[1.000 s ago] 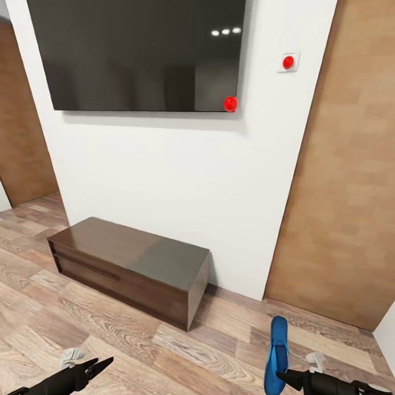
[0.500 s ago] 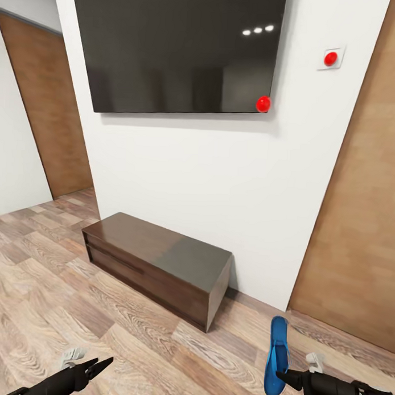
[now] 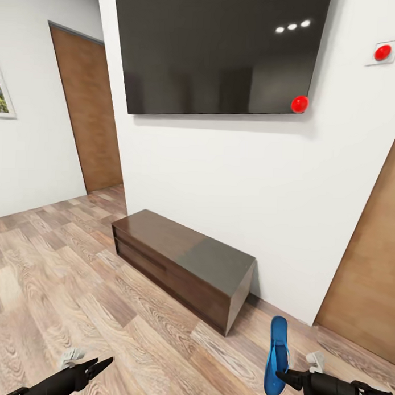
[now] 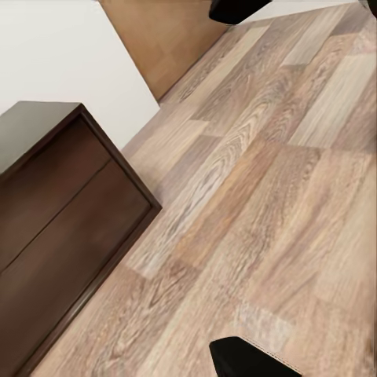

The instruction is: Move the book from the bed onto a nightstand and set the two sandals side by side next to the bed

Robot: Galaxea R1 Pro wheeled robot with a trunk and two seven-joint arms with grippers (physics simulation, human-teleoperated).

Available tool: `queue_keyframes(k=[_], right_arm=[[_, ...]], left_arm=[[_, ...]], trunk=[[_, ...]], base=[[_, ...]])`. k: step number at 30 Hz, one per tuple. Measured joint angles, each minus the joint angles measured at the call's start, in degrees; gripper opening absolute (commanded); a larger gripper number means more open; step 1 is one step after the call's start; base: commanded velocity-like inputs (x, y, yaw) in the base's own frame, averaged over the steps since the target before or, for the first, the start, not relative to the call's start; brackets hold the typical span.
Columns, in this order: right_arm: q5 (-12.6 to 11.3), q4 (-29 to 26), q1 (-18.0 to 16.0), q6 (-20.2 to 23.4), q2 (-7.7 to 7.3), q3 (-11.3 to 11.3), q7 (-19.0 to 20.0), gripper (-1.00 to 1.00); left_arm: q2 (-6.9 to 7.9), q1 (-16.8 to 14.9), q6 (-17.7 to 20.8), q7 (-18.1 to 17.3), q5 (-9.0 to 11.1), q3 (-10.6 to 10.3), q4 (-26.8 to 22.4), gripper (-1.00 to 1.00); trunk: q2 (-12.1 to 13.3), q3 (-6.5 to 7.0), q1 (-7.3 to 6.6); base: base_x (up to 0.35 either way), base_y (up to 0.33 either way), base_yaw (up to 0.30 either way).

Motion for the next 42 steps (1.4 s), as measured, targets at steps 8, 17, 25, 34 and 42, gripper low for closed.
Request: queue_keyframes(k=[8,17,25,34,42], right_arm=[[0.0,0.0,0.0,0.0,0.00,0.0,0.0,-1.00],[0.0,0.0,0.0,0.0,0.00,0.0,0.0,-1.00],[0.0,0.0,0.0,0.0,0.00,0.0,0.0,-1.00],[0.0,0.0,0.0,0.0,0.00,0.0,0.0,-1.00],[0.0,0.0,0.0,0.0,0.00,0.0,0.0,-1.00]], left_arm=[[0.00,0.0,0.0,0.0,0.0,0.0,0.0,1.00],[0.00,0.0,0.0,0.0,0.0,0.0,0.0,1.00],[0.00,0.0,0.0,0.0,0.0,0.0,0.0,1.00],[0.00,0.0,0.0,0.0,0.0,0.0,0.0,1.00],[0.00,0.0,0.0,0.0,0.0,0.0,0.0,1.00]], trunk=[[0.0,0.00,0.00],[0.0,0.00,0.00],[0.0,0.00,0.00],[0.0,0.00,0.00],[0.0,0.00,0.00]], base=[[0.000,0.000,0.287],[0.000,0.000,0.287],[0.000,0.000,0.287],[0.000,0.000,0.288],[0.000,0.000,0.288]])
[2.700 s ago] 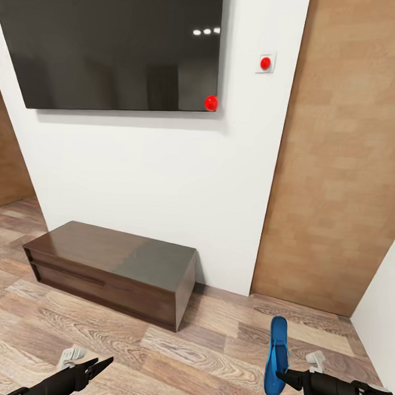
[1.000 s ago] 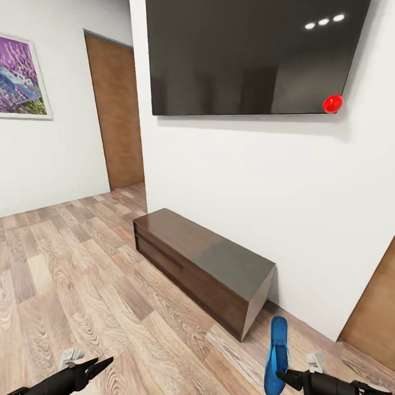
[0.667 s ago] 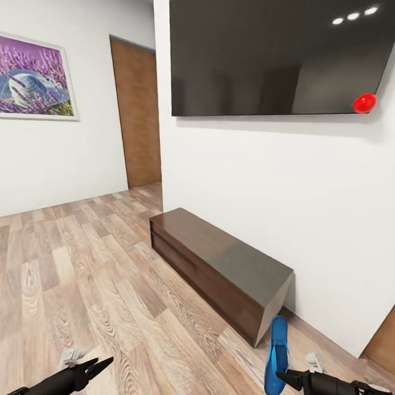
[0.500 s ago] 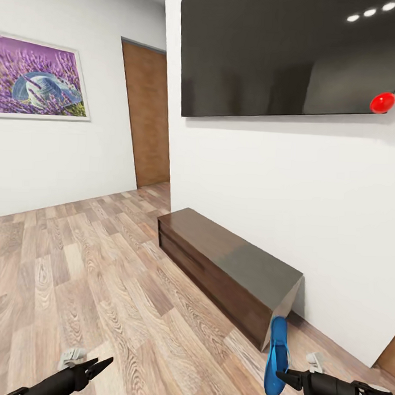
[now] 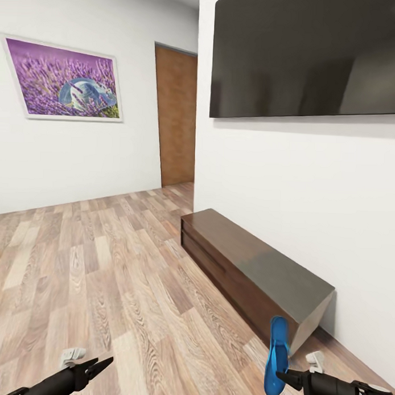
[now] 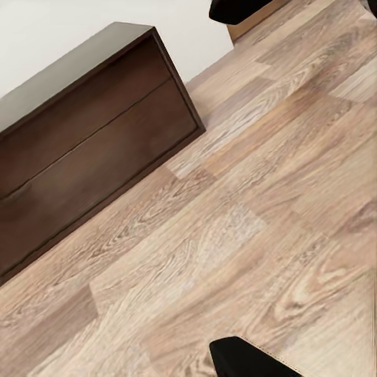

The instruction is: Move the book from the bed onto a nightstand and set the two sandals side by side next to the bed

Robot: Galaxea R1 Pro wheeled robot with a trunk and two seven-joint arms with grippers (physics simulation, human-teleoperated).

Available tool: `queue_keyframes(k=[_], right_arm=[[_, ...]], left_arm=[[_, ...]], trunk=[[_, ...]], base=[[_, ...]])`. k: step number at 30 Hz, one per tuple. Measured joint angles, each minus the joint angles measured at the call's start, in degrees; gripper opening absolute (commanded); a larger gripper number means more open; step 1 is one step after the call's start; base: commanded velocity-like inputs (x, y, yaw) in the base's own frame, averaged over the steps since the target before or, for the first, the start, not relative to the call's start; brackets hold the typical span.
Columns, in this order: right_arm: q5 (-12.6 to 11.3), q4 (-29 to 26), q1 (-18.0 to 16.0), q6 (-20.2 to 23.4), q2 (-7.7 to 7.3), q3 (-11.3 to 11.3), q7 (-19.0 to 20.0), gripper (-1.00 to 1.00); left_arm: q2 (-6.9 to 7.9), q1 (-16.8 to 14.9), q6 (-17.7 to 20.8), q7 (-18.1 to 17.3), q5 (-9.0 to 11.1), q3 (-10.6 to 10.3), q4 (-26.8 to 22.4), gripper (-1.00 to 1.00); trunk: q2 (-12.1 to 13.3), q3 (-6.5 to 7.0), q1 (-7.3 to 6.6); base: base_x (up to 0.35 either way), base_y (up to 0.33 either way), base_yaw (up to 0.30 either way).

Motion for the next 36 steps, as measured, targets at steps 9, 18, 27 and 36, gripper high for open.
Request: queue_keyframes(k=[9,18,27,36], right_arm=[[0.0,0.0,0.0,0.0,0.00,0.0,0.0,-1.00],[0.0,0.0,0.0,0.0,0.00,0.0,0.0,-1.00],[0.0,0.0,0.0,0.0,0.00,0.0,0.0,-1.00],[0.0,0.0,0.0,0.0,0.00,0.0,0.0,-1.00]], left_arm=[[0.00,0.0,0.0,0.0,0.0,0.0,0.0,1.00],[0.00,0.0,0.0,0.0,0.0,0.0,0.0,1.00],[0.00,0.0,0.0,0.0,0.0,0.0,0.0,1.00],[0.00,0.0,0.0,0.0,0.0,0.0,0.0,1.00]], trunk=[[0.0,0.00,0.00],[0.0,0.00,0.00],[0.0,0.00,0.00],[0.0,0.00,0.00]], base=[[0.000,0.000,0.288],[0.000,0.000,0.288],[0.000,0.000,0.287],[0.000,0.000,0.287]])
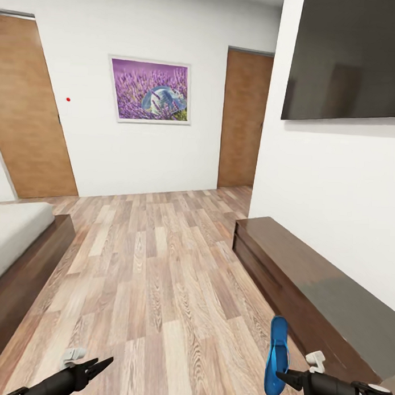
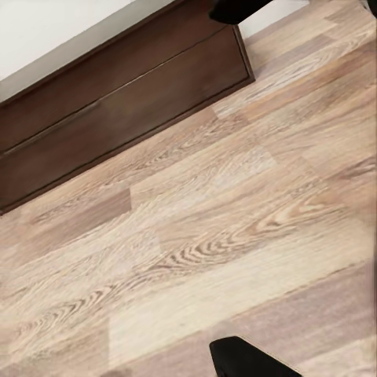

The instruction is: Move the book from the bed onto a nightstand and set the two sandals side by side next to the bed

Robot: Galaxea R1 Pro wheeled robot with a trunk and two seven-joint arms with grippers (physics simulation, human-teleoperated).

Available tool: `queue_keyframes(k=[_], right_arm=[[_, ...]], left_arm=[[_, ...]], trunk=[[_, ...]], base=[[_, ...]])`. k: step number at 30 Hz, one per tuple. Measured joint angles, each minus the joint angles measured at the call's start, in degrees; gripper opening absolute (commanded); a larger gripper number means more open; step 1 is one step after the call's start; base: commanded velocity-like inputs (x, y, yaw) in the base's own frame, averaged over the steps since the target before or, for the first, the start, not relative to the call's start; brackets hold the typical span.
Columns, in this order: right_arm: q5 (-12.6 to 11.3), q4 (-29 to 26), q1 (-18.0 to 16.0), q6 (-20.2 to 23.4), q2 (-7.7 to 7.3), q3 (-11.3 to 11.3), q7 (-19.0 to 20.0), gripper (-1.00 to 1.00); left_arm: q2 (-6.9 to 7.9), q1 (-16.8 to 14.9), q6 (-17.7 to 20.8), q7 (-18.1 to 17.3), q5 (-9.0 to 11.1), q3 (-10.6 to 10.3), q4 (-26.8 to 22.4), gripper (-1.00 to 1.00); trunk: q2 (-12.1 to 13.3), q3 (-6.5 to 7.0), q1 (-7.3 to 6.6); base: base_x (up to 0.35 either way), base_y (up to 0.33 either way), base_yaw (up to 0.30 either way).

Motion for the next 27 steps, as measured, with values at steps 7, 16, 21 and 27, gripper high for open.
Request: queue_keyframes(k=[7,16,21,27], right_arm=[[0.0,0.0,0.0,0.0,0.00,0.0,0.0,-1.00],[0.0,0.0,0.0,0.0,0.00,0.0,0.0,-1.00],[0.0,0.0,0.0,0.0,0.00,0.0,0.0,-1.00],[0.0,0.0,0.0,0.0,0.00,0.0,0.0,-1.00]], left_arm=[[0.00,0.0,0.0,0.0,0.0,0.0,0.0,1.00],[0.00,0.0,0.0,0.0,0.0,0.0,0.0,1.00],[0.00,0.0,0.0,0.0,0.0,0.0,0.0,1.00],[0.00,0.0,0.0,0.0,0.0,-0.1,0.0,1.00]], trunk=[[0.0,0.00,0.00],[0.0,0.00,0.00],[0.0,0.00,0.00],[0.0,0.00,0.00]], base=[[0.000,0.000,0.287],[0.000,0.000,0.287],[0.000,0.000,0.287],[0.000,0.000,0.287]])
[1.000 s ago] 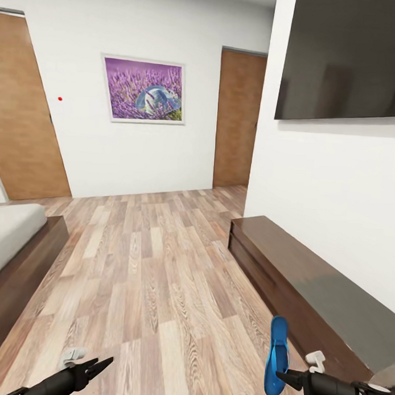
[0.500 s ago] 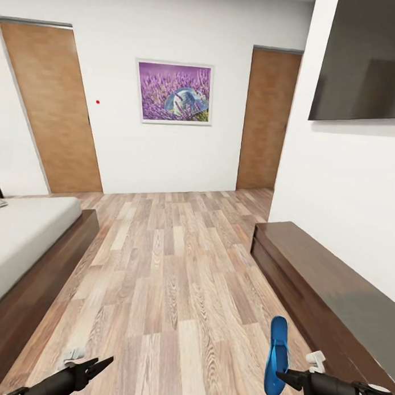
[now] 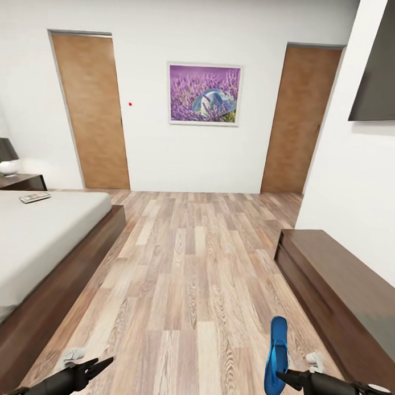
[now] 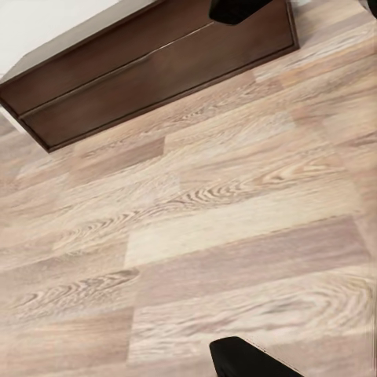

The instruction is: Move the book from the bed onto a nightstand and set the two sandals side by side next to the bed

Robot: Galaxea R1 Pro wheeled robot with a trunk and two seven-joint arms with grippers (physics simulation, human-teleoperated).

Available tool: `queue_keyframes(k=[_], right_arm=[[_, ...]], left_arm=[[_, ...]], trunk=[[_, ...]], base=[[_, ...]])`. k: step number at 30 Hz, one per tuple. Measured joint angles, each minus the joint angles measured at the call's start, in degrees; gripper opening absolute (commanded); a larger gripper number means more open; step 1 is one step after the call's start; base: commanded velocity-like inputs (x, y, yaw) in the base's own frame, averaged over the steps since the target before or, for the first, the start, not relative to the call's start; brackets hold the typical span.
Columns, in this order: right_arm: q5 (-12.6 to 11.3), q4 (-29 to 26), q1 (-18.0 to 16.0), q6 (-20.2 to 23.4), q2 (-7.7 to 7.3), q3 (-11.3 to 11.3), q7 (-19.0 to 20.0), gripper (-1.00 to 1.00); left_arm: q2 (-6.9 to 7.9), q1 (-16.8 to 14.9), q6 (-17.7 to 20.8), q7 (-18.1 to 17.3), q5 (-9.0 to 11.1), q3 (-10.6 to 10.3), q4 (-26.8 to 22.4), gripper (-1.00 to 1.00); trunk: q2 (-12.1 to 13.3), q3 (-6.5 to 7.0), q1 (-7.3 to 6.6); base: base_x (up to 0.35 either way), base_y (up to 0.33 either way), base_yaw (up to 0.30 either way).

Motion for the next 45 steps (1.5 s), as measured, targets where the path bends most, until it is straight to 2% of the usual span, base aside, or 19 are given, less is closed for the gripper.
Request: queue_keyframes(k=[12,45], right_arm=[[0.0,0.0,0.0,0.0,0.00,-0.1,0.0,-1.00],[0.0,0.0,0.0,0.0,-0.01,-0.1,0.1,-1.00]], left_arm=[[0.00,0.0,0.0,0.0,0.0,0.0,0.0,1.00],[-0.01,0.0,0.0,0.0,0.0,0.0,0.0,1.00]], trunk=[[0.0,0.00,0.00],[0.0,0.00,0.00]], base=[[0.000,0.000,0.248],[0.000,0.000,0.005]])
